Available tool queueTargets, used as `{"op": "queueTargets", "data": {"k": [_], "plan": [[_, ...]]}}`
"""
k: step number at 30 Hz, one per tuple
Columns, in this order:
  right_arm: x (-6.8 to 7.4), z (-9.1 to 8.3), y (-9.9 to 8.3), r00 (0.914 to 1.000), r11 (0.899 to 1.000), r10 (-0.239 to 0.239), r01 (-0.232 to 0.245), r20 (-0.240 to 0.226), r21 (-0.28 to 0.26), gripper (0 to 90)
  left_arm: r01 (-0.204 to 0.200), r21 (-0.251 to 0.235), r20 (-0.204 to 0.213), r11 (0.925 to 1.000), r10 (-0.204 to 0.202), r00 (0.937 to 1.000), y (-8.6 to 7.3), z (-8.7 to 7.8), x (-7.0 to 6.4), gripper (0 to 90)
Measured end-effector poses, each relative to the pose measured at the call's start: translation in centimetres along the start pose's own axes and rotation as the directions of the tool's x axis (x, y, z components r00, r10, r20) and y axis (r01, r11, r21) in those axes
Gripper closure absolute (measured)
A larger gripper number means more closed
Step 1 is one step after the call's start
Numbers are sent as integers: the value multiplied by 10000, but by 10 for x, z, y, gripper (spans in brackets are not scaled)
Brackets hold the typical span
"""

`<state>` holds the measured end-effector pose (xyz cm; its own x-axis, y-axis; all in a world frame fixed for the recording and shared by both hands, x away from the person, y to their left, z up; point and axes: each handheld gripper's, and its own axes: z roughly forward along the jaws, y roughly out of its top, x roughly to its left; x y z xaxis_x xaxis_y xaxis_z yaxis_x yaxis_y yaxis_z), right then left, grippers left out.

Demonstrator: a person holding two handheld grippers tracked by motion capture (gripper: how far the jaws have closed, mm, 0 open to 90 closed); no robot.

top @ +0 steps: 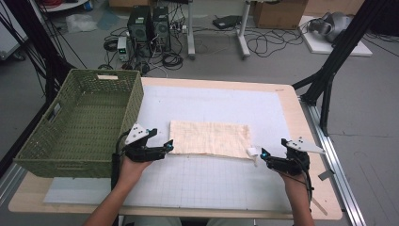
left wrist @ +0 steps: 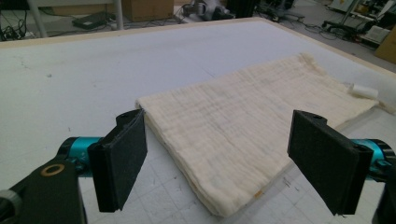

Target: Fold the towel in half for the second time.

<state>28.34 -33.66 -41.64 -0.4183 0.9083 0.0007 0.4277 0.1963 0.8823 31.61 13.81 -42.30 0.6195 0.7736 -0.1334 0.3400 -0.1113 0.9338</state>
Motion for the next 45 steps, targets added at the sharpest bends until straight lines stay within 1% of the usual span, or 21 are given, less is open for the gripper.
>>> {"op": "queueTargets", "data": {"k": [3, 6, 9, 10, 12, 14, 16, 18, 21, 25, 28, 29, 30, 33, 34, 35, 37, 39, 41, 44, 45], "plan": [[0, 1, 0, 10000, 10000, -1, 1, -27, 43, 118, -7, 114, 129, 9999, 5, 9999, 0, 0, 0, 257], [0, 2, -1, 10000, 10000, -22, 23, -72, 77, 118, 77, 175, 137, 9998, -79, 9999, -1, 2, 0, 257], [1, 3, -1, 9999, 9999, -86, 87, -118, 81, 118, 277, 151, 3, 9995, -277, 9996, 1, 3, 1, 212], [2, 3, -1, 9998, 9999, -56, 58, -166, 126, 118, 324, 161, 52, 9993, -325, 9995, 3, 4, 2, 187], [3, 4, -1, 9998, 9999, -61, 64, -206, 144, 118, 461, 90, 192, 9989, -463, 9987, 8, 7, 2, 188], [3, 4, -1, 9996, 9999, -49, 52, -265, 122, 118, 555, 106, 178, 9984, -556, 9983, 13, 10, 4, 187], [3, 3, -2, 9996, 10000, -30, 33, -279, 80, 118, 678, 111, 56, 9976, -678, 9977, 18, 15, 7, 187], [3, 2, -2, 9996, 10000, 9, -7, -294, 69, 118, 861, 143, 140, 9962, -863, 9962, 25, 23, 10, 188], [3, 2, -2, 9995, 9999, 29, -26, -312, 98, 118, 771, 218, -64, 9968, -770, 9970, 35, 34, 16, 193], [2, 4, -2, 9994, 9999, 4, 0, -357, 107, 118, 955, 463, -257, 9944, -944, 9952, 46, 50, 25, 208], [2, 5, -2, 9992, 9999, 27, -21, -387, 161, 118, 1028, 568, -402, 9931, -1006, 9941, 51, 60, 31, 222], [3, 5, -2, 9992, 9998, 28, -20, -411, 178, 118, 977, 725, -446, 9926, -947, 9945, 51, 64, 33, 232], [2, 6, -2, 9991, 9999, -10, 17, -415, 161, 118, 1012, 813, -492, 9915, -974, 9940, 51, 68, 34, 236], [2, 6, -2, 9990, 9999, 31, -24, -444, 139, 118, 810, 1251, -598, 9888, -740, 9955, 49, 79, 39, 271], [2, 6, -2, 9990, 9999, 45, -38, -450, 141, 118, 818, 1364, -650, 9873, -735, 9952, 48, 82, 40, 286], [2, 6, -2, 9989, 9999, 45, -38, -459, 141, 118, 832, 1576, -700, 9840, -729, 9949, 47, 86, 43, 298], [2, 6, -2, 9989, 9999, 71, -64, -458, 147, 118, 856, 1690, -863, 9819, -717, 9937, 43, 91, 46, 345], [2, 6, -2, 9989, 9999, 56, -49, -465, 146, 118, 946, 2036, -1009, 9745, -752, 9920, 38, 97, 50, 380], [1, 6, -3, 9988, 9999, 43, -36, -482, 161, 118, 901, 2339, -1066, 9681, -666, 9921, 33, 101, 53, 399], [1, 6, -3, 9987, 9998, 112, -104, -497, 169, 118, 815, 2454, -1106, 9660, -557, 9923, 29, 106, 54, 437], [0, 7, -3, 9987, 9998, 92, -83, -497, 175, 118, 752, 2551, -1119, 9640, -478, 9926, 28, 107, 54, 443]]}}
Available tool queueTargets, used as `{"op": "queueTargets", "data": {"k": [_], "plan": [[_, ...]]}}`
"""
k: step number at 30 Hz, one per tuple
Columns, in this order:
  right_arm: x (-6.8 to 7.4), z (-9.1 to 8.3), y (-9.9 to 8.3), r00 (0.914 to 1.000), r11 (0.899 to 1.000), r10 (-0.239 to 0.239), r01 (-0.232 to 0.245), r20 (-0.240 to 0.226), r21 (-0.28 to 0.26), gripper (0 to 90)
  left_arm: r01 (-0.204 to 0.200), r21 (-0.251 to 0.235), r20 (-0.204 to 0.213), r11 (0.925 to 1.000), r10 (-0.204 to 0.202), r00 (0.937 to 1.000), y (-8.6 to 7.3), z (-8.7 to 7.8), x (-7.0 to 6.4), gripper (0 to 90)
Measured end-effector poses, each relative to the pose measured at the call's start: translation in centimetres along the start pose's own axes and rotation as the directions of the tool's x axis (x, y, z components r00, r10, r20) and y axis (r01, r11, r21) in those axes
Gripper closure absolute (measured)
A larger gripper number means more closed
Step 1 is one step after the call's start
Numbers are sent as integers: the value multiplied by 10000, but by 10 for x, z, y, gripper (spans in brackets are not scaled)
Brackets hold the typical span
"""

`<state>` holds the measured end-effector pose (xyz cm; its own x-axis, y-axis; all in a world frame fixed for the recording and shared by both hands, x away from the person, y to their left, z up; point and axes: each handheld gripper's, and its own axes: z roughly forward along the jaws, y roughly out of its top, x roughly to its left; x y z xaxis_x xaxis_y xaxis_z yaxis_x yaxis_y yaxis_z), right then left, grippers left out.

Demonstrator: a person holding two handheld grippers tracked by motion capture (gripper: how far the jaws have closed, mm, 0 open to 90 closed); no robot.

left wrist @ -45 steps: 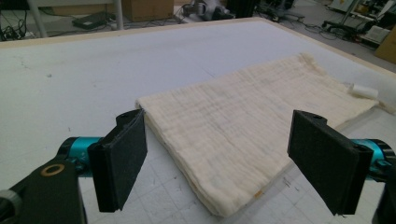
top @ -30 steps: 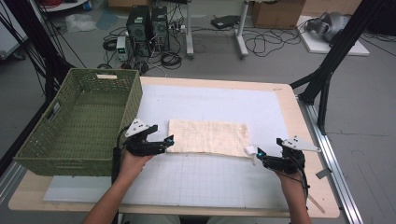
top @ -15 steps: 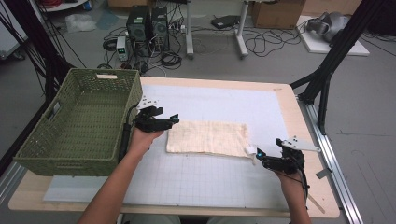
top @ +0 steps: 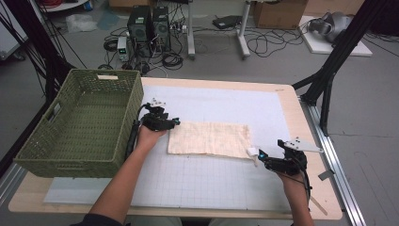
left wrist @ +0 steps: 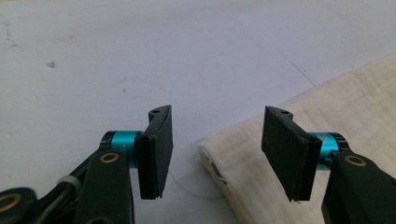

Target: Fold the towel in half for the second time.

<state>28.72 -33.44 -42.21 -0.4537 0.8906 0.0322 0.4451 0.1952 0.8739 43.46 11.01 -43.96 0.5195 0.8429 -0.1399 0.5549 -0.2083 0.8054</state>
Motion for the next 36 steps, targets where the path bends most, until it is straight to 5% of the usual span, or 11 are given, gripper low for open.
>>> {"op": "queueTargets", "data": {"k": [9, 13, 20, 25, 29, 36], "plan": [[0, 2, 0, 10000, 10000, 20, -20, -19, 57, 118, -542, 514, 53, 9972, 540, 9985, -6, 9, -4, 616], [1, 6, 3, 9999, 10000, 53, -52, -120, 63, 118, -687, 515, 296, 9963, 672, 9973, -6, 9, -5, 812], [-4, 24, 15, 9992, 9987, 214, -198, -338, 463, 118, -640, 468, 349, 9969, 624, 9974, -7, 9, -5, 837], [-15, 54, 31, 9988, 9929, 193, -140, -443, 1182, 124, -555, 492, 410, 9972, 535, 9977, -7, 9, -4, 837], [-17, 78, 46, 9976, 9859, -169, 278, -673, 1651, 249, -386, 444, 481, 9983, 364, 9982, -8, 9, -3, 837], [-23, 107, 57, 9968, 9789, -100, 259, -791, 2025, 461, -347, 532, 564, 9980, 317, 9979, -8, 8, -2, 837]]}}
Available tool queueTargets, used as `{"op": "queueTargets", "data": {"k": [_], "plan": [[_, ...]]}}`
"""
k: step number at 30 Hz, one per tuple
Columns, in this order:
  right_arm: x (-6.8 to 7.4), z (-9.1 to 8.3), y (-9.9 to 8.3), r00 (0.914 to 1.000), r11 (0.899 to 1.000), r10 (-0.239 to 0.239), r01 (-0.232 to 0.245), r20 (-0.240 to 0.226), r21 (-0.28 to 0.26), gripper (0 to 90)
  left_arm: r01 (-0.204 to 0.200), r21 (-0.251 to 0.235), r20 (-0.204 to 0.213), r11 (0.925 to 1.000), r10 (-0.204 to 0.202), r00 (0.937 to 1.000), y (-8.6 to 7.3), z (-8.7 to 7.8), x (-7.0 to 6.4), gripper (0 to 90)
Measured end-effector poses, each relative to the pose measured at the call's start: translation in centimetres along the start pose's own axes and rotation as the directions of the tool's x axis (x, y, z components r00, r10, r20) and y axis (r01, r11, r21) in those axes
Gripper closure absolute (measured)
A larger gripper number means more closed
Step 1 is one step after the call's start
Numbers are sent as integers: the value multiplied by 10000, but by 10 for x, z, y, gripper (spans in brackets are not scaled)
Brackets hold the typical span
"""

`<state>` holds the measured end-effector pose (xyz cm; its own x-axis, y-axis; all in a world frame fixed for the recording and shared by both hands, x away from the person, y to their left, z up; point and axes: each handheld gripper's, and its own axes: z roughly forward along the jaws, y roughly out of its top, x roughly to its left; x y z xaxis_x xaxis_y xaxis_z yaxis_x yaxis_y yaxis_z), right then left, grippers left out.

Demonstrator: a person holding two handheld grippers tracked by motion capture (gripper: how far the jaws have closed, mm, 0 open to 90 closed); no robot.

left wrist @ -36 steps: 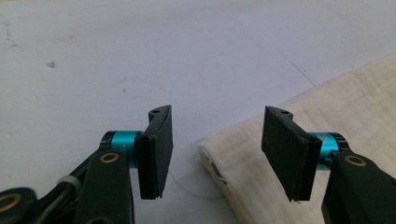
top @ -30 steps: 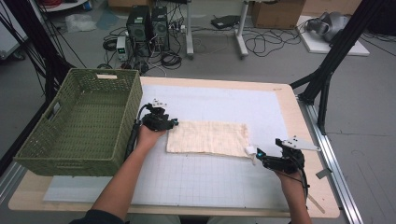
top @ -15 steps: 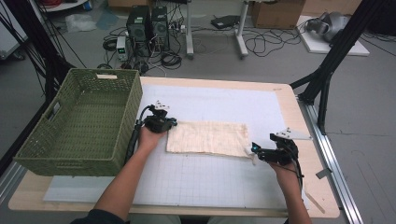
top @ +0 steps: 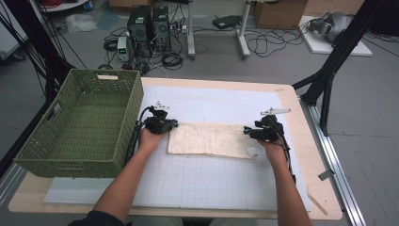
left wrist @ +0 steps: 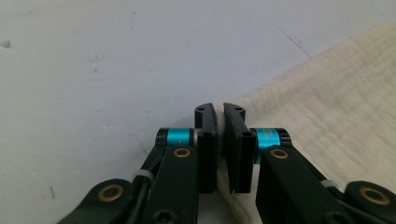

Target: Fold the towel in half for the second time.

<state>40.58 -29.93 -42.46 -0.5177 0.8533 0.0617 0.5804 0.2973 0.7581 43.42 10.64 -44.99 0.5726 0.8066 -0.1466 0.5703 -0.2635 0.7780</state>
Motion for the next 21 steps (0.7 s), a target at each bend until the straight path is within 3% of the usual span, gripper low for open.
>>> {"op": "queueTargets", "data": {"k": [4, 7, 10, 13, 16, 19, 21], "plan": [[-3, 10, 2, 9999, 9999, 134, -134, -104, 30, 530, 72, -3, 18, 10000, -72, 10000, 0, 0, 0, 836], [-3, 19, 0, 9998, 9992, 178, -174, -112, 365, 574, 98, 10, 32, 10000, -98, 9999, 0, 0, 0, 836], [-1, 25, -1, 9992, 9987, 310, -299, -262, 417, 681, 136, 18, 105, 9999, -136, 9999, -1, -1, 1, 837], [0, 29, -1, 9997, 9986, 108, -96, -237, 514, 822, 278, 11, 284, 9996, -278, 9992, -2, -2, 3, 840], [2, 28, 0, 9999, 9984, -136, 141, -96, 550, 856, 384, 24, 394, 9993, -385, 9985, -2, -4, 5, 843], [2, 23, 2, 9999, 9999, -64, 62, 150, 159, 860, 513, -442, 452, 9977, -493, 9978, 1, -9, 5, 846], [1, 18, 3, 9997, 9997, -30, 36, 260, -229, 860, 364, -749, 459, 9965, -330, 9984, 4, -14, 4, 847]]}}
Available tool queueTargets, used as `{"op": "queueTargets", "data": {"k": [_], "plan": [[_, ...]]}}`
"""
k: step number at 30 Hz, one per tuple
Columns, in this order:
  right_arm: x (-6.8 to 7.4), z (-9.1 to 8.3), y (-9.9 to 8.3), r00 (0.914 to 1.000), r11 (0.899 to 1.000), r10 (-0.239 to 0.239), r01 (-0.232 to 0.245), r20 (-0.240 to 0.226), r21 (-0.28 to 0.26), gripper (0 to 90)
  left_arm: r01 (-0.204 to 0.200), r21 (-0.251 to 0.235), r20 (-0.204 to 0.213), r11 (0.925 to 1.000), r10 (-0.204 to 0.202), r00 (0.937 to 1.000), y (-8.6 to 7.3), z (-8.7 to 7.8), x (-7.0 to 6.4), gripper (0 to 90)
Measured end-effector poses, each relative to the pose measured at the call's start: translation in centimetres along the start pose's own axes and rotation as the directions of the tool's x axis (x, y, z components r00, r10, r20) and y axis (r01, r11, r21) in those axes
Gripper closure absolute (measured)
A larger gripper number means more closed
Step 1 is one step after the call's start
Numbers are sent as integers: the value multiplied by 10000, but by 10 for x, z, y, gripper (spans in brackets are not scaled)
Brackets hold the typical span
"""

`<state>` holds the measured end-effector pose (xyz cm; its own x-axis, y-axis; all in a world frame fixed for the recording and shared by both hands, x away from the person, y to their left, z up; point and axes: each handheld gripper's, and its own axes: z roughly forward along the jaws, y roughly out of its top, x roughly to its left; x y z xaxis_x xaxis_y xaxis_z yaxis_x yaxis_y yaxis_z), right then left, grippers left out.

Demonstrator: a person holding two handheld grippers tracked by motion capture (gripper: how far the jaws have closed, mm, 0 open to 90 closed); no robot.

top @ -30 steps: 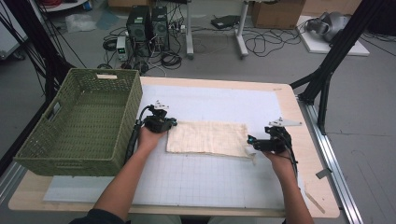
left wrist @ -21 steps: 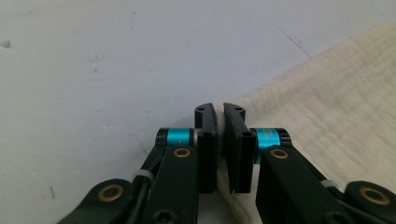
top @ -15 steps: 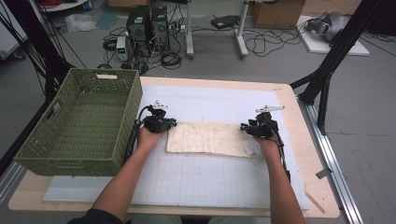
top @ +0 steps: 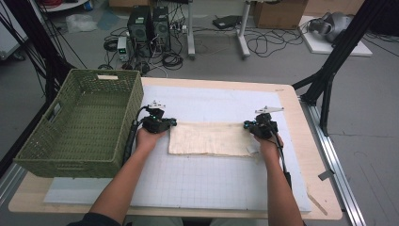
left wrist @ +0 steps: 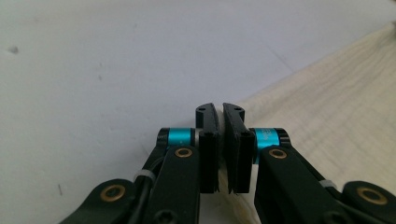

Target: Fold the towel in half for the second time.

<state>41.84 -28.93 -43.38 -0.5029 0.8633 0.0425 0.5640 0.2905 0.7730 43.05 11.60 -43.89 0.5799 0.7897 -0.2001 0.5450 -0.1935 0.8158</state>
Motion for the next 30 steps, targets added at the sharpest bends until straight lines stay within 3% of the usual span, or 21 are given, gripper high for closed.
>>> {"op": "queueTargets", "data": {"k": [3, 7, 12, 18, 25, 30], "plan": [[3, -4, 1, 9996, 9994, -273, 273, 7, -234, 859, -65, -231, 95, 9997, 67, 9999, 2, -6, -2, 847], [3, -11, -4, 9994, 9994, -215, 207, -285, -287, 858, -47, -723, 278, 9974, 67, 9996, -6, -14, -4, 846], [10, -23, 0, 9970, 9964, -678, 657, -385, -533, 858, -179, -1136, 433, 9934, 230, 9988, -13, -26, -9, 846], [16, -39, -9, 9923, 9901, -1138, 1092, -490, -886, 859, -540, -1277, 745, 9903, 639, 9952, -13, -38, -21, 846], [18, -54, -30, 9930, 9893, -929, 838, -729, -1193, 859, -953, -1584, 821, 9828, 1093, 9906, -12, -52, -33, 846], [26, -59, -41, 9896, 9872, -1163, 1059, -842, -1189, 858, -901, -1382, 942, 9863, 1036, 9901, -26, -58, -36, 846]]}}
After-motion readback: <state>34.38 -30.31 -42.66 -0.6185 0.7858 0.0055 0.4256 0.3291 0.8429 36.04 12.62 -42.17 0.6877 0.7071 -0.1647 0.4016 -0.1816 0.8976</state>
